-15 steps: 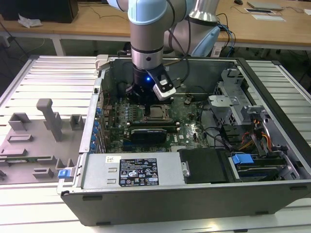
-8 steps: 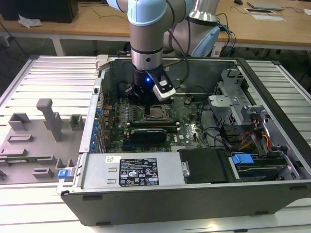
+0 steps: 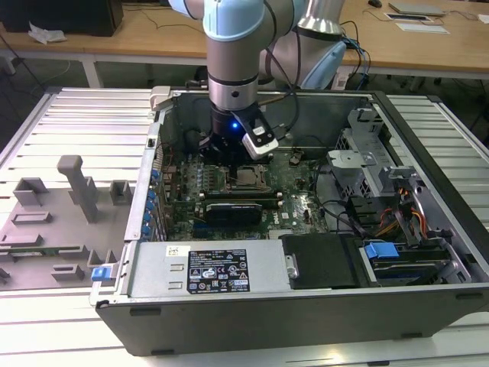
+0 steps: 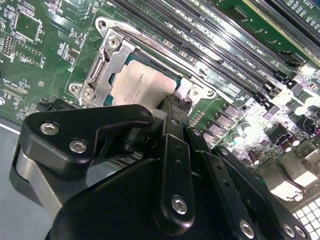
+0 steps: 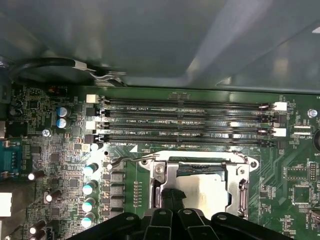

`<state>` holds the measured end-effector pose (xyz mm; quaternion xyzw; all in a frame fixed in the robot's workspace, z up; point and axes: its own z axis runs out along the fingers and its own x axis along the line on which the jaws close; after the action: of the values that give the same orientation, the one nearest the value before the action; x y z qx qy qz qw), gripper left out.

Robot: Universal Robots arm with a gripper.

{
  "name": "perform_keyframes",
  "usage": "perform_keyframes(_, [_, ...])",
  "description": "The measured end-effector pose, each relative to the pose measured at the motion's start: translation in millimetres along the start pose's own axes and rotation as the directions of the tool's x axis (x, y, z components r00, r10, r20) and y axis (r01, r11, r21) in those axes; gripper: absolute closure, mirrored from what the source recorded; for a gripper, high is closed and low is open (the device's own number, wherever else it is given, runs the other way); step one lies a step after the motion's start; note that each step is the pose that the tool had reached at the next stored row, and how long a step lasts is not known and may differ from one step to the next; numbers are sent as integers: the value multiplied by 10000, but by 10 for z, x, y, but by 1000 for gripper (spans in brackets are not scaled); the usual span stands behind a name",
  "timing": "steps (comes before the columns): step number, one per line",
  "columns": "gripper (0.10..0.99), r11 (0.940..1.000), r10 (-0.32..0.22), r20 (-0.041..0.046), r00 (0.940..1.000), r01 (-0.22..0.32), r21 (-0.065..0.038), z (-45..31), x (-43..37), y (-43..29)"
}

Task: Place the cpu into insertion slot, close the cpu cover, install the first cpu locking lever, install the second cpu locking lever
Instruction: 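Close the cpu cover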

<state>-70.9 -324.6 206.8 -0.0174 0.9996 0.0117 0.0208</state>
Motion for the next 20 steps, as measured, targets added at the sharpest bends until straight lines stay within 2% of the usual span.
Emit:
perform_keyframes(4, [980, 10000, -5, 8, 10000, 5, 6, -49, -1, 1])
perform_keyframes(7, [980, 10000, -21, 7, 10000, 21, 7, -51, 40, 2])
perform_keyframes(13, [980, 9997, -237, 2, 9997, 237, -2, 4, 56, 1])
perform_keyframes(17, [980, 9996, -272, 1, 9996, 272, -4, 7, 54, 1])
perform_keyframes(20, [980, 9995, -304, 1, 9995, 304, -13, 9, 13, -1])
